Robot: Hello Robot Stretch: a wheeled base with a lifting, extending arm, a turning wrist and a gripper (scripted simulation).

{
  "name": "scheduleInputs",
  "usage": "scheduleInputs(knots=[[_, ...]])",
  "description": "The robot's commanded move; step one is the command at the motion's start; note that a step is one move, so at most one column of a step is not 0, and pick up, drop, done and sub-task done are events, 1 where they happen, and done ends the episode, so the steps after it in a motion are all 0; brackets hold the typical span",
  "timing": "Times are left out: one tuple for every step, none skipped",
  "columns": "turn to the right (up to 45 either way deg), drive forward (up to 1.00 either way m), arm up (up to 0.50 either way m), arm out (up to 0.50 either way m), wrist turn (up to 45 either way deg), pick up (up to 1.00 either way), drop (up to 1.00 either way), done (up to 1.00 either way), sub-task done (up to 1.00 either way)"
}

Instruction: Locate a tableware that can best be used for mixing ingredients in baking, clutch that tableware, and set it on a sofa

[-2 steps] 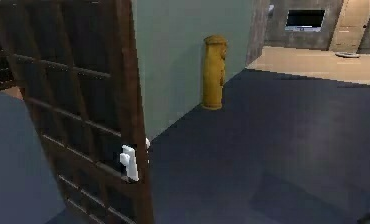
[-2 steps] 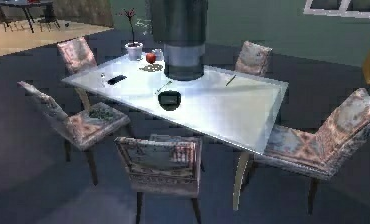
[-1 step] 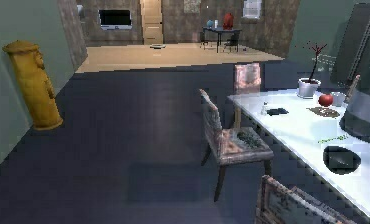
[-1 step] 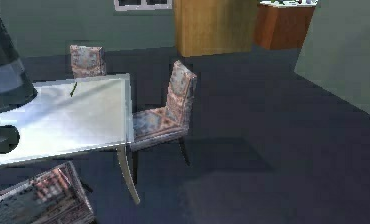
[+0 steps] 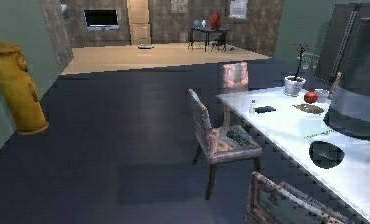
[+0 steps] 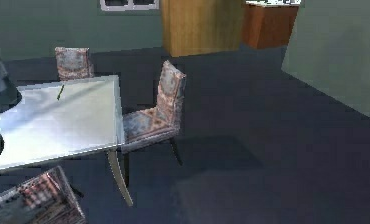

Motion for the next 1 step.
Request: scheduleInputs(knots=[[0.0, 0.65, 0.00, 0.00, 0.0, 0.00, 0.00, 0.00, 0.00]])
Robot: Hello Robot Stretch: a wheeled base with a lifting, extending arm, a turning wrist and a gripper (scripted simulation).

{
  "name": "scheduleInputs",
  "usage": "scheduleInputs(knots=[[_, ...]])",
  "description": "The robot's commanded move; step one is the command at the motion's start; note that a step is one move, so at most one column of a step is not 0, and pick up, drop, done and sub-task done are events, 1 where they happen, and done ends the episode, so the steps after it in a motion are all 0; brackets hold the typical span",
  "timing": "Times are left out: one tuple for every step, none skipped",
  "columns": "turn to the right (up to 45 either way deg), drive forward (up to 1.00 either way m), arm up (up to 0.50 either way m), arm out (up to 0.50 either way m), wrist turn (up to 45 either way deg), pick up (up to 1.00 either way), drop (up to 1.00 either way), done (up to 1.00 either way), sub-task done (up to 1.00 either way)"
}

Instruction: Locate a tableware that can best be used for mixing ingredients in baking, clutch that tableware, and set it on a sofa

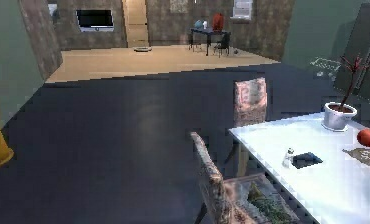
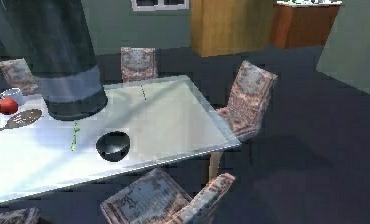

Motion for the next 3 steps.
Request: scheduleInputs(knots=[[12.0, 0.00, 0.00, 0.00, 0.0, 0.00, 0.00, 0.00, 0.00], [0.0, 0.35, 0.00, 0.00, 0.0, 0.00, 0.00, 0.00, 0.00], [0.0, 0.00, 0.50, 0.00, 0.0, 0.00, 0.00, 0.00, 0.00]])
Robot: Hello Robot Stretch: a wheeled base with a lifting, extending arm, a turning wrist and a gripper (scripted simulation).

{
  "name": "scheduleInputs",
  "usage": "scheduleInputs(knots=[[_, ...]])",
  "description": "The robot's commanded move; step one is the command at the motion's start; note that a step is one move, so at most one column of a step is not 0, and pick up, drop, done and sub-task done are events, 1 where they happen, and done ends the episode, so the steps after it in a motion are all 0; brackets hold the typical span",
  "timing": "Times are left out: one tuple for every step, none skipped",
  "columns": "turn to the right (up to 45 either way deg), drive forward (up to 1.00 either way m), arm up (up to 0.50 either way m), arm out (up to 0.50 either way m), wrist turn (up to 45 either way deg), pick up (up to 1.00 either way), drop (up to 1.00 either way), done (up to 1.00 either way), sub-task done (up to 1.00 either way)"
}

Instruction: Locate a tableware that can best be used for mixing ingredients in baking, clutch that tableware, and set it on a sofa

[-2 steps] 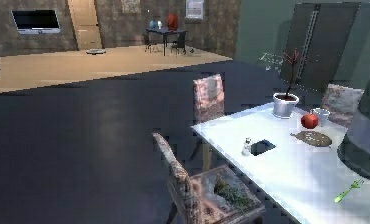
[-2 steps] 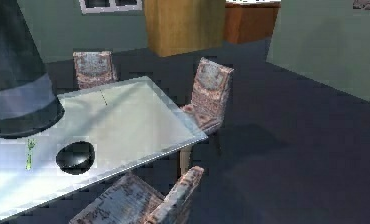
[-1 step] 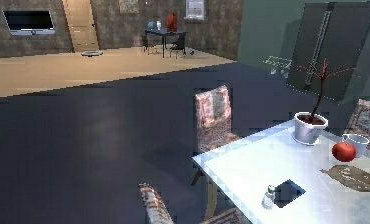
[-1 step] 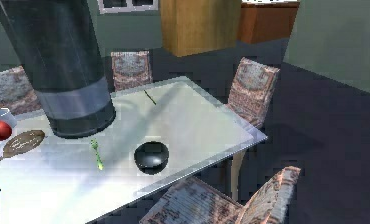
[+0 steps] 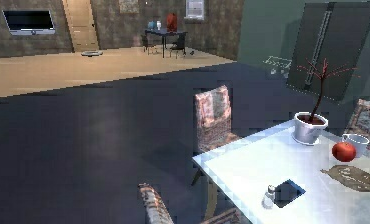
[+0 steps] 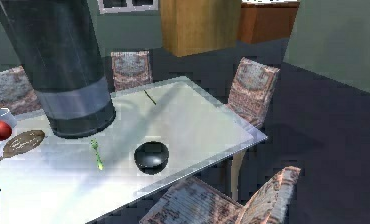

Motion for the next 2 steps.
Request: scheduleInputs(knots=[[0.0, 0.00, 0.30, 0.00, 0.0, 0.00, 0.00, 0.00, 0.00], [0.0, 0.00, 0.00, 0.30, 0.0, 0.00, 0.00, 0.00, 0.00]])
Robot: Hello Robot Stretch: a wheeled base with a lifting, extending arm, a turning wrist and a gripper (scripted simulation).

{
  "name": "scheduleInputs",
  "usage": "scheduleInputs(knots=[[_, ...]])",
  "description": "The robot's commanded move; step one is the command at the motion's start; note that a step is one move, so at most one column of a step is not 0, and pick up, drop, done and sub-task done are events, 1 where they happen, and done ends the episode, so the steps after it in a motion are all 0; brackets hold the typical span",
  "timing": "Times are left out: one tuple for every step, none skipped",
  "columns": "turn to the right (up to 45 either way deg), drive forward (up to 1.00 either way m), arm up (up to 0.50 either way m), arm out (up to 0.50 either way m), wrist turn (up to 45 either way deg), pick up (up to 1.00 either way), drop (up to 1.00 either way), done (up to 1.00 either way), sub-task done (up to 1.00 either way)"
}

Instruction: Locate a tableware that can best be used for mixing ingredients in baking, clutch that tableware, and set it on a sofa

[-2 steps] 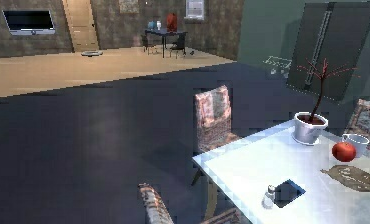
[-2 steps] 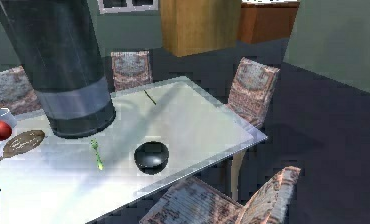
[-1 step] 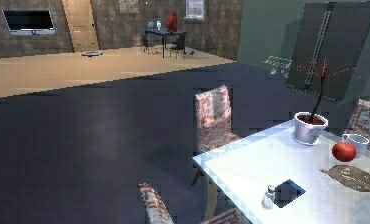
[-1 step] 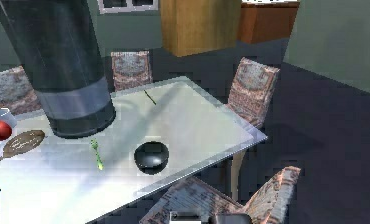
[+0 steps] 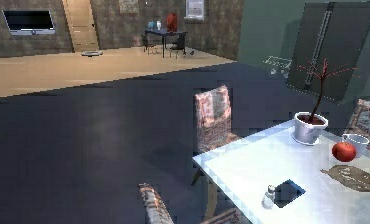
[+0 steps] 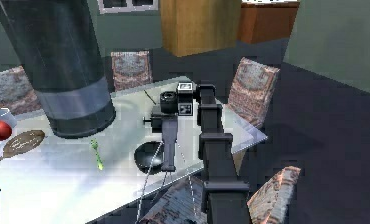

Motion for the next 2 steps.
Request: scheduleInputs(knots=[[0.0, 0.00, 0.00, 0.00, 45.0, 0.00, 0.00, 0.00, 0.00], [0.0, 0.00, 0.00, 0.00, 45.0, 0.00, 0.00, 0.00, 0.00]])
